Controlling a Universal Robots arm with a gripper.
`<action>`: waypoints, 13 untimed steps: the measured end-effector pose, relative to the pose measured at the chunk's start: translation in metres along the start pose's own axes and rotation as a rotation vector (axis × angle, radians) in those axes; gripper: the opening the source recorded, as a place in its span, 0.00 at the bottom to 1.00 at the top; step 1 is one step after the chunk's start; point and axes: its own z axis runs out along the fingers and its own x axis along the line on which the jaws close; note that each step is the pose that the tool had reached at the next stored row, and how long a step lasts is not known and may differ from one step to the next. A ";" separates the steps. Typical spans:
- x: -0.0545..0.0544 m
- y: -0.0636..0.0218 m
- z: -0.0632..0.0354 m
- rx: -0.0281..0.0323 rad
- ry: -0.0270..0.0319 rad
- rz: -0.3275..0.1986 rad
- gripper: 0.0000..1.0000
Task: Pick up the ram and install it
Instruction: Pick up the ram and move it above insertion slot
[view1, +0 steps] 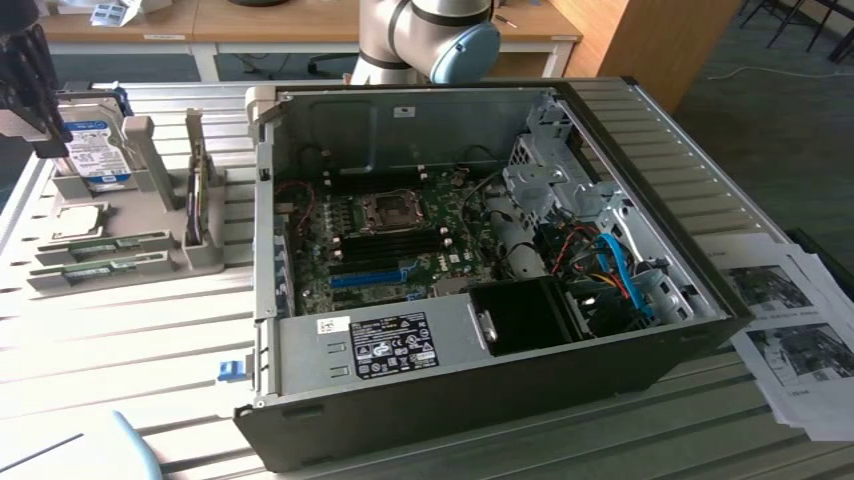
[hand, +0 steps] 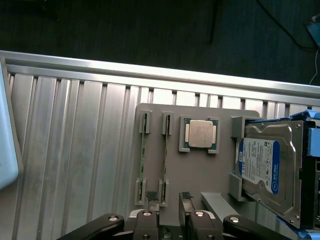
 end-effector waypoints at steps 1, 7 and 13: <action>0.000 0.0000 0.0000 0.0000 0.0000 0.000 0.29; 0.000 0.0000 0.0000 0.0000 0.0000 0.000 0.29; 0.000 -0.0004 0.0084 0.0000 -0.0001 0.000 0.29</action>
